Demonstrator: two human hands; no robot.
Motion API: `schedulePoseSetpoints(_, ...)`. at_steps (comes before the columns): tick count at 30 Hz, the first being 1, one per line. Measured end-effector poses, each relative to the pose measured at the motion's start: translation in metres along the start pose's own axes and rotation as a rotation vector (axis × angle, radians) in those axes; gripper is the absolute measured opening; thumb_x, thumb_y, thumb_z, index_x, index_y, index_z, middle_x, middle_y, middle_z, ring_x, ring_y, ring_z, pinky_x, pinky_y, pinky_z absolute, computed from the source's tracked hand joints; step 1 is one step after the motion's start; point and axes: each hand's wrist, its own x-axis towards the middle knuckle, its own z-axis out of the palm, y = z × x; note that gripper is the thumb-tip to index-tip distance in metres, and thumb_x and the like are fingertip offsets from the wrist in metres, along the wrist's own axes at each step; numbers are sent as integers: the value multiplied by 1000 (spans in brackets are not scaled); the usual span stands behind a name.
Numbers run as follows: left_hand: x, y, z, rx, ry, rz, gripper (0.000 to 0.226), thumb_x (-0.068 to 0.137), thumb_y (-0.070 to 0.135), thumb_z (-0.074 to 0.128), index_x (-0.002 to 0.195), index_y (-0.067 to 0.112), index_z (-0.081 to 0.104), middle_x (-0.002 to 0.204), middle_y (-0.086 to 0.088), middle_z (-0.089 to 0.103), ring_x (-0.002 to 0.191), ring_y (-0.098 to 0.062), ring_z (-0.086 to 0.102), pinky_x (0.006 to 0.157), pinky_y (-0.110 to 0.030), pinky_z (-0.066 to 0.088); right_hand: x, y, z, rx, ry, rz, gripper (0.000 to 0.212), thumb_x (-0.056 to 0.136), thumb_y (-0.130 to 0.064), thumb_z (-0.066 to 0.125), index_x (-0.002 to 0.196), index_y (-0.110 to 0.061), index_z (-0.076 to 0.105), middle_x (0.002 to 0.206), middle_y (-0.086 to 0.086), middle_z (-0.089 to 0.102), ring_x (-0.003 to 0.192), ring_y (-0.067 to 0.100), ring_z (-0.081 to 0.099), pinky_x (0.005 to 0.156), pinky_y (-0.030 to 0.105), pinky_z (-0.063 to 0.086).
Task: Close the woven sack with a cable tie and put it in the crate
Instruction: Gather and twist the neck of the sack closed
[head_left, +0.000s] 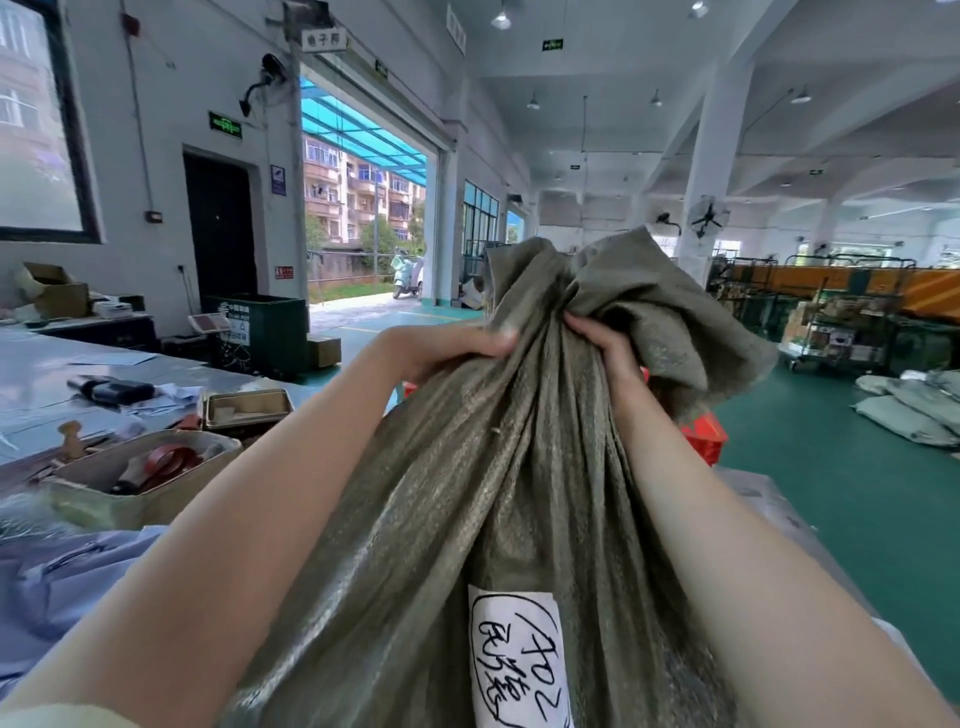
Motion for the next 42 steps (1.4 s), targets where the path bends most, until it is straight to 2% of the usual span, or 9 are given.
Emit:
schedulePoseSetpoints(3,10,-3,14,-13,22,9,73,45,46,79,109,18,60,77,13,76,70,-2,72,72,-20,58,-4,-11,12,-46,-152,-10,46,91,-17,41,65,-8,78,68,4,76,63,14,73,55,19,57)
schedulePoseSetpoints(7,21,-10,36,-207,112,128,22,75,31,70,94,22,64,78,12,76,76,-8,71,88,-30,50,-3,-22,11,-297,-215,17,28,88,-21,49,81,-11,75,77,2,77,69,12,72,64,19,57)
schedulePoseSetpoints(14,33,-5,64,-272,277,236,54,79,29,66,127,8,53,122,-6,58,110,-18,55,107,-34,39,-2,-34,0,-547,-253,95,24,91,-21,46,92,-16,70,80,-7,77,74,6,71,70,16,56)
schedulePoseSetpoints(18,45,-14,69,-340,342,180,86,52,43,78,128,8,56,130,-10,60,118,-24,58,109,-40,40,-14,-18,-21,-316,-169,125,26,92,-30,48,97,-15,68,89,-3,77,82,10,72,72,19,58)
schedulePoseSetpoints(23,48,-20,54,-398,390,154,67,69,32,75,128,7,56,130,-11,61,117,-26,59,109,-40,41,-43,-13,-49,-480,-237,349,80,10,-47,91,79,-11,73,71,2,77,64,11,73,59,22,60)
schedulePoseSetpoints(28,60,-16,57,-400,360,194,96,42,42,80,128,6,56,131,-13,60,119,-28,58,108,-42,41,-48,7,-23,-599,-226,295,34,81,-16,66,114,-10,59,99,2,74,85,11,71,84,24,56)
schedulePoseSetpoints(31,56,-12,61,-377,309,195,81,59,30,77,130,1,52,135,-16,56,121,-28,55,110,-40,39,-47,27,-11,-572,-135,109,56,83,-7,62,136,-4,44,135,11,55,121,21,54,109,34,38)
schedulePoseSetpoints(35,56,-13,63,-245,283,129,46,87,12,61,130,-1,52,131,-9,56,111,-22,57,98,-30,47,-40,44,-9,-604,-7,-48,54,82,6,61,134,2,43,135,11,52,120,16,51,108,26,36)
schedulePoseSetpoints(42,20,-34,32,-73,-106,-171,51,75,54,63,108,15,60,87,5,75,73,-6,72,68,-20,58,-33,61,-23,-511,120,7,50,80,1,65,128,0,52,128,7,58,111,15,55,101,23,42)
